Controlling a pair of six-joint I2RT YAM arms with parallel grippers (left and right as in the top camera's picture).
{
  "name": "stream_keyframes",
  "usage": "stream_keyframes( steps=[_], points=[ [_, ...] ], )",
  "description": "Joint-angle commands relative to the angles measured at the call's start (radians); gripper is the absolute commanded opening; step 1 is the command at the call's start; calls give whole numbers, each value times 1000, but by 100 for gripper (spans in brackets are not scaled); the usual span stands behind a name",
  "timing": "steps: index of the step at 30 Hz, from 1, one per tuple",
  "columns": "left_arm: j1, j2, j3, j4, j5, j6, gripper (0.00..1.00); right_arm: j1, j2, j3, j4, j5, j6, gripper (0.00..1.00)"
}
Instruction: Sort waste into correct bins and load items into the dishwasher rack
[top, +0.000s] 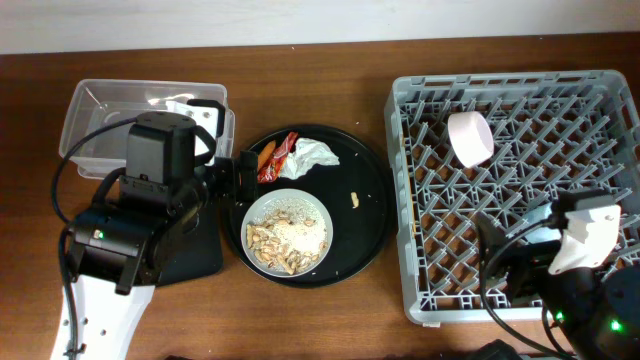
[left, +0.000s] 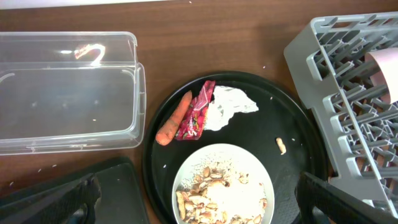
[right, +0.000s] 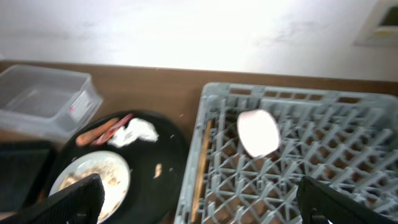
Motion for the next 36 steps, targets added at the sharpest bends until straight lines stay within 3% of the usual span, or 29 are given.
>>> stream_keyframes(
  steps=[1,4,10,16,22,32,36],
  points=[
    [4,0,9,-2,-10,-9,99,-52,-35,-106,77,53,0,98],
    [4,0,9,-2,-10,-9,99,-134,-97,-246,208,-13,0,98],
    [4,0,9,-2,-10,-9,99,-300,-314,-699,561,-190,-3,98],
    [4,0,9,-2,-10,-9,99,-343,-526,-990,697,-279,-4,98],
    [4,0,9,-2,-10,-9,99,-343,-665,-1152,746,-279,-3,98],
    [4,0,9,-2,-10,-9,99,-380,-663,-1344,1040,-279,-3,98],
    [4,0,9,-2,-10,-9,99,-380,-663,-1344,1036,-278,-3,98]
  ],
)
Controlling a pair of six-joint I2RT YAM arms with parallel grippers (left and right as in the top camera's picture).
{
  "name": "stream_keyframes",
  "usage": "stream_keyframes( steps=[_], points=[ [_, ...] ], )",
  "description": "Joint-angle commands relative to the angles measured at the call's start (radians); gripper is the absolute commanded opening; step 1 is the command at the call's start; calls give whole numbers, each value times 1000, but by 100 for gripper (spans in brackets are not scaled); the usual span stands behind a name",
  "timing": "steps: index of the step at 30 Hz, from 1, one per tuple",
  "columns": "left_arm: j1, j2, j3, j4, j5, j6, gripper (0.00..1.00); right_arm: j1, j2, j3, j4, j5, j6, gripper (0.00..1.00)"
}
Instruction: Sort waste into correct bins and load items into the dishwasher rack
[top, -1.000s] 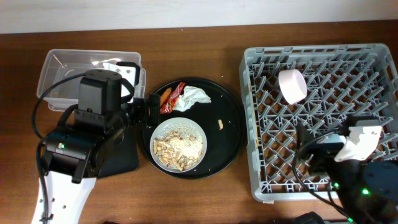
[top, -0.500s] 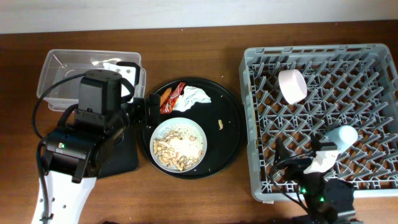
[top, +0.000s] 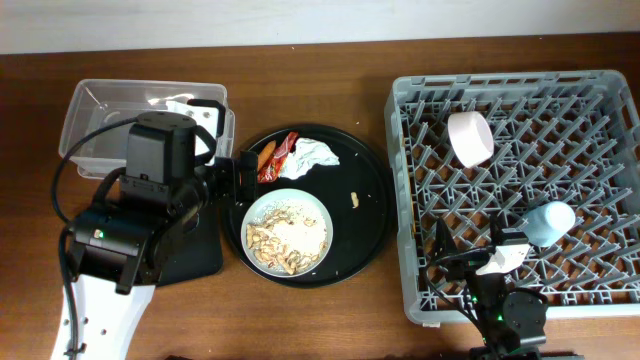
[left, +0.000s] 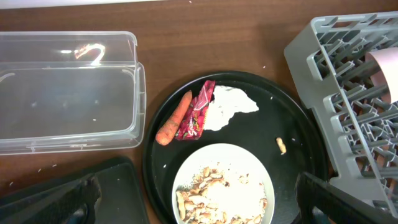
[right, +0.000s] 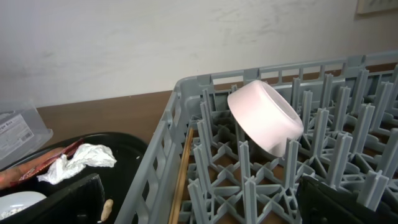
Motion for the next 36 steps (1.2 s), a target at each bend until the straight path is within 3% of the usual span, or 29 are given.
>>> stream_keyframes(
  steps=[1,17,21,23,28,32,36],
  points=[
    [4,-1,9,-2,-10,-9,99,-9,-10,-10,4,-9,0,98],
    [4,-1,9,-2,-10,-9,99,-9,-10,-10,4,-9,0,98],
    [4,0,8,21,237,-32,99,-9,-10,-10,4,-9,0,98],
    [-1,18,2,81,269,-47,99,-9,-10,-10,4,-9,0,98],
    [-71,183,-15,117,183,-46,99,-9,-10,-10,4,-9,0,98],
    [-124,386,-14,182,80,-45,89,-9,-10,-10,4,-9,0,98],
    [-146,600,-14,356,4,-26,79,-9,-10,-10,4,-9,0,98]
  ],
)
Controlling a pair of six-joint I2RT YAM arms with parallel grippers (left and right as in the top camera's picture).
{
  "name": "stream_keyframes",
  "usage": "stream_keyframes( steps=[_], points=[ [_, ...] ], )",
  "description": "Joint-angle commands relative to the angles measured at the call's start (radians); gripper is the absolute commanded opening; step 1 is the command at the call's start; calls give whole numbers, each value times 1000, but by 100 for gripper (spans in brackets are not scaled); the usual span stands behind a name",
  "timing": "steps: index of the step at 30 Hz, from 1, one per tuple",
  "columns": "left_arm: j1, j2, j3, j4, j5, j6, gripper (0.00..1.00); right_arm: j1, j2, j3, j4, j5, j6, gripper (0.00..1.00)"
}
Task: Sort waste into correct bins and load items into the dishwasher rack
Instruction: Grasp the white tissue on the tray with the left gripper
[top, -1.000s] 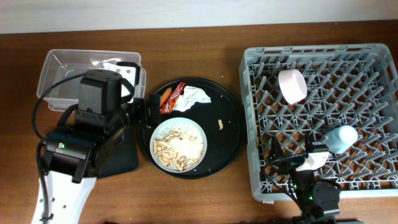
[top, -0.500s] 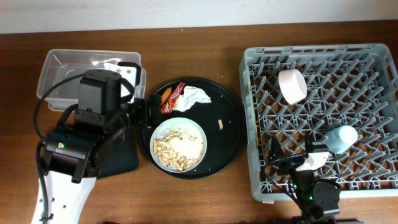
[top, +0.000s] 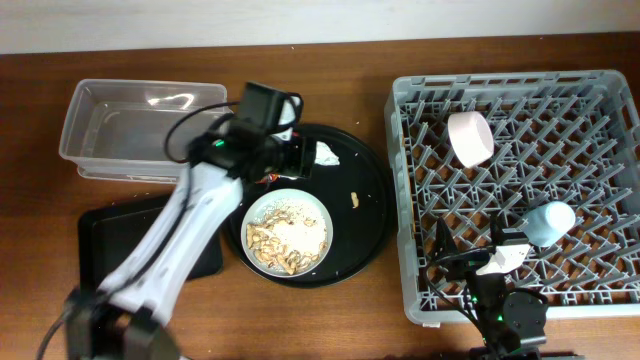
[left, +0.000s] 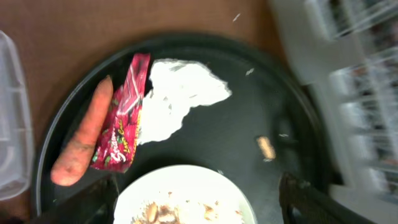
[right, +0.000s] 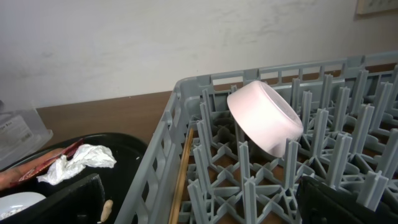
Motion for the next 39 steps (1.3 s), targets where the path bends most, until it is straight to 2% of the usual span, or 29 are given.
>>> stream_keyframes(
  steps=[1,5,9,12,24,25,26,30,36,39],
  points=[
    [-16,144,-9,143,-77,15,79,-8,-10,-9,3,-9,0,98],
    [-33,267,-9,287,-77,40,76,-8,-10,-9,3,-9,0,98],
    [-41,336,-9,375,-72,39,63,-8,-10,-9,3,-9,0,98],
    [-53,365,-9,410,-29,39,62,-8,-10,-9,3,-9,0,98],
    [-70,480,-9,466,-96,40,59,-8,-10,-9,3,-9,0,98],
    [-70,482,-9,476,-96,40,54,-8,-10,-9,3,-9,0,98],
    [-70,482,-9,484,-96,40,45,-8,-10,-9,3,-9,0,98],
    [-71,475,2,474,-89,39,0,-8,-10,-9,3,-9,0,98],
    [-71,343,126,265,-94,40,0,-8,-10,-9,3,-9,0,98],
    [-68,250,200,149,-159,40,0,-8,-10,-9,3,-9,0,98]
  ],
)
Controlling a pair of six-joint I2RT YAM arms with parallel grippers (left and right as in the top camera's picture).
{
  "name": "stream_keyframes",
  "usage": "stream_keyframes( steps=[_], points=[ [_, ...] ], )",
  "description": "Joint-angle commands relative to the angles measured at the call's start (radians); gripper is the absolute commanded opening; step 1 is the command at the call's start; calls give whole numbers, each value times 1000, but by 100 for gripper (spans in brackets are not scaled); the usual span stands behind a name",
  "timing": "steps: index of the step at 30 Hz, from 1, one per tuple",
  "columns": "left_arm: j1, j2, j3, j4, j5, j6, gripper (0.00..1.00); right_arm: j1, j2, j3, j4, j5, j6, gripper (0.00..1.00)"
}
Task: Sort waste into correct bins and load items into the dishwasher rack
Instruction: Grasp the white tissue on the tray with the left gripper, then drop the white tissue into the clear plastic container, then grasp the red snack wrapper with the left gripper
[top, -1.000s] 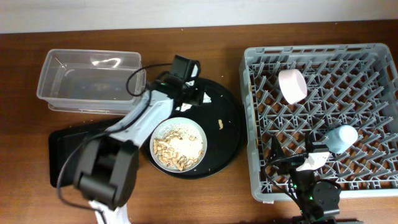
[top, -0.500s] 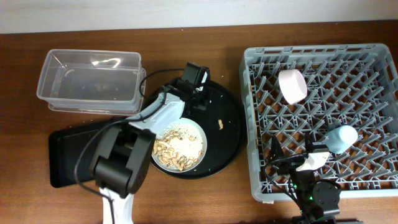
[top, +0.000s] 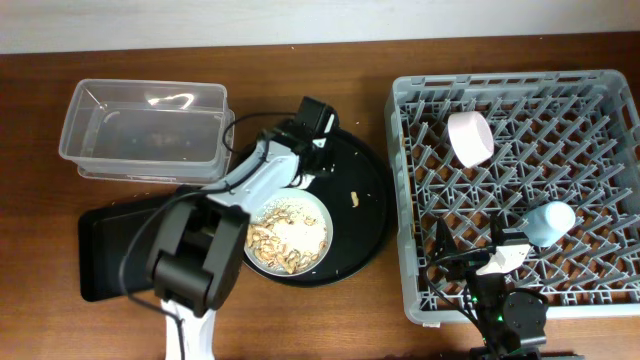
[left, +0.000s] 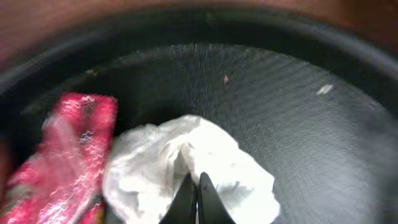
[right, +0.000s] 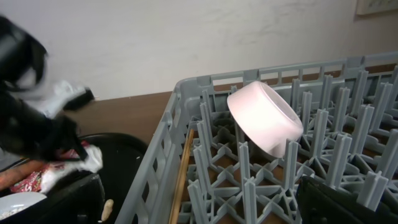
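On the black tray (top: 370, 235), my left gripper (left: 193, 184) is shut, its tips pinching the top of a crumpled white napkin (left: 217, 171). A red wrapper (left: 59, 155) lies just left of the napkin. In the overhead view the left gripper (top: 306, 155) sits at the tray's back. A white bowl of food scraps (top: 287, 232) stands in front of it. My right gripper (right: 202, 205) rests open and empty at the front edge of the grey rack (top: 412, 250). A pink cup (right: 265, 117) lies tilted in the rack.
A clear plastic bin (top: 145, 130) stands at the back left, with a black bin (top: 120, 245) in front of it. A small food scrap (top: 354, 200) lies on the tray. A pale cup (top: 548, 220) sits at the rack's right. A wooden stick (right: 183, 174) lies along the rack's left wall.
My left gripper was open above the tray, looking down on carrot, wrapper and napkin. Now it is low on the tray and shut on the napkin. The right arm has not moved.
My left arm first stood over the black bin at the left, while the right arm was higher over the rack. Then the right gripper lay at the rack's front edge. The left gripper was then over the tray, and now pinches the napkin.
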Motion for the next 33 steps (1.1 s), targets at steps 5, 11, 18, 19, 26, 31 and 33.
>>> stream_keyframes(
  steps=[5,11,18,19,26,31,33],
  points=[
    [75,-292,151,-214,-252,2,0,-8,-8,-9,2,-10,0,98],
    [273,-275,140,-231,-283,2,0,-8,-8,-9,2,-9,0,98],
    [400,-184,137,-196,-264,2,87,-8,-8,-9,2,-9,0,98],
    [403,-190,145,-198,-246,2,97,-8,-8,-9,2,-9,0,98],
    [291,-233,209,-365,34,64,93,-8,-8,-9,2,-10,0,98],
    [151,-177,116,-356,-24,155,76,-8,-8,-9,2,-9,0,98],
    [117,-143,89,-331,-87,154,75,-8,-8,-9,2,-9,0,98]
  ],
)
